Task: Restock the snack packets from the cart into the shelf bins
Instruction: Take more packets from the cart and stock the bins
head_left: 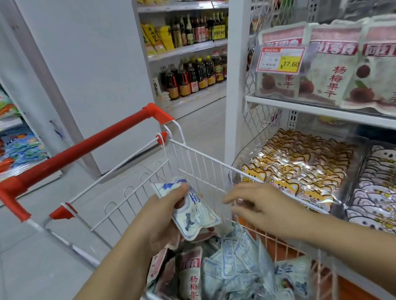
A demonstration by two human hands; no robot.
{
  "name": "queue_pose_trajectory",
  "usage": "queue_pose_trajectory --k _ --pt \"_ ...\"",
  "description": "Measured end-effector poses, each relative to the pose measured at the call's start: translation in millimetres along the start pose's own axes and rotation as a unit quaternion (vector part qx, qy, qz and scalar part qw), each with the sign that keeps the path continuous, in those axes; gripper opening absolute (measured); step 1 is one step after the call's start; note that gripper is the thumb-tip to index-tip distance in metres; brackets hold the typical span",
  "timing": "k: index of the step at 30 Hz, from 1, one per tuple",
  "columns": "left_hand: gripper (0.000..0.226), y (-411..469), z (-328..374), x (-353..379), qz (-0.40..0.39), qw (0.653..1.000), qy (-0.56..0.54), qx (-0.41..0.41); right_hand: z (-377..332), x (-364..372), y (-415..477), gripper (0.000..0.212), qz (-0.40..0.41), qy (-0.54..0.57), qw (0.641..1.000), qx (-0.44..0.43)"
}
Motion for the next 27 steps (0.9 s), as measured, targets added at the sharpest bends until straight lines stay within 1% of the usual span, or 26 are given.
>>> queue_pose_trajectory --k 1,2,3,4,5,6,8,10,11,13,14,16,18,20,21,22,23,25,27 --pt "0.038 -0.2 1.2 -4.0 0.012 1.0 0.018 0.013 14.7 5.3 1.4 0.028 -0.066 -0.037 0.996 0.052" --pt "0.037 -0.5 2.2 -6.0 0.014 0.999 0.026 0.021 27.0 16.4 0.9 0.033 -0.162 -0.076 0.979 0.099" --pt "0.036 -0.8 2.5 -6.6 0.011 0.999 0.036 0.027 36.6 31.7 -2.1 0.039 -0.263 -0.105 0.95 0.132" --pt "0.035 -0.8 2.8 -6.0 0.01 0.998 0.051 0.031 44.5 47.4 -6.7 0.045 -0.348 -0.124 0.916 0.158" --pt "0.034 -1.0 3.0 -5.4 0.01 0.997 0.068 0.036 49.7 61.8 -11.3 0.05 -0.408 -0.141 0.885 0.175" --pt "0.034 -1.5 3.4 -3.9 0.011 0.996 0.081 0.041 51.8 72.7 -14.2 0.051 -0.443 -0.163 0.863 0.179" --pt "0.032 -3.7 3.8 -1.7 0.017 0.993 0.098 0.058 51.3 86.8 -13.2 0.041 -0.477 -0.204 0.84 0.158" --pt "0.03 -5.3 3.3 -0.6 0.023 0.991 0.114 0.072 49.2 91.0 -9.2 0.027 -0.487 -0.203 0.837 0.145" --pt "0.028 -6.0 2.6 -0.7 0.025 0.99 0.117 0.077 47.1 90.3 -7.9 0.024 -0.486 -0.191 0.841 0.142" --pt "0.022 -7.2 2.2 -0.4 0.029 0.989 0.117 0.086 44.5 82.8 -7.3 0.027 -0.453 -0.166 0.865 0.138" --pt "0.019 -8.0 3.0 -0.2 0.032 0.989 0.117 0.09 43.3 73.3 -8.1 0.03 -0.416 -0.154 0.886 0.135" --pt "0.013 -8.9 4.9 -0.7 0.043 0.988 0.117 0.096 41.5 45.4 -12.6 0.025 -0.321 -0.123 0.93 0.129" --pt "0.012 -8.6 5.5 -2.0 0.057 0.987 0.111 0.098 38.8 10.6 -16.8 0.01 -0.2 -0.086 0.971 0.096" --pt "0.016 -9.0 6.5 -2.9 0.06 0.988 0.097 0.1 25.7 -24.7 -22.0 0.009 -0.03 -0.049 0.998 0.03" --pt "0.019 -8.5 6.4 -2.7 0.054 0.99 0.086 0.095 16.0 -38.9 -27.3 0.011 0.059 -0.033 0.998 -0.013" --pt "0.022 -8.2 6.3 -1.7 0.044 0.993 0.07 0.087 7.9 -47.3 -33.6 0.014 0.132 -0.022 0.989 -0.057" --pt "0.024 -8.4 6.1 0.2 0.034 0.995 0.049 0.074 -0.5 -51.0 -39.9 0.017 0.178 -0.024 0.979 -0.092" --pt "0.028 -8.5 4.1 5.7 0.002 0.999 -0.005 0.037 -11.6 -44.2 -47.7 0.021 0.225 -0.039 0.964 -0.136" --pt "0.031 -7.1 0.6 11.1 -0.022 0.999 -0.041 0.007 -17.6 -31.9 -49.4 0.018 0.249 -0.042 0.954 -0.163"
Point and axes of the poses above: each hand's wrist, its own y-axis towards the middle knuckle, its own x-axis out of the palm, z = x × y, the point moved 4 cm from there along y, towards the middle knuckle, and after that the axes turned 11 degrees about -z, right-handed, at the moved point
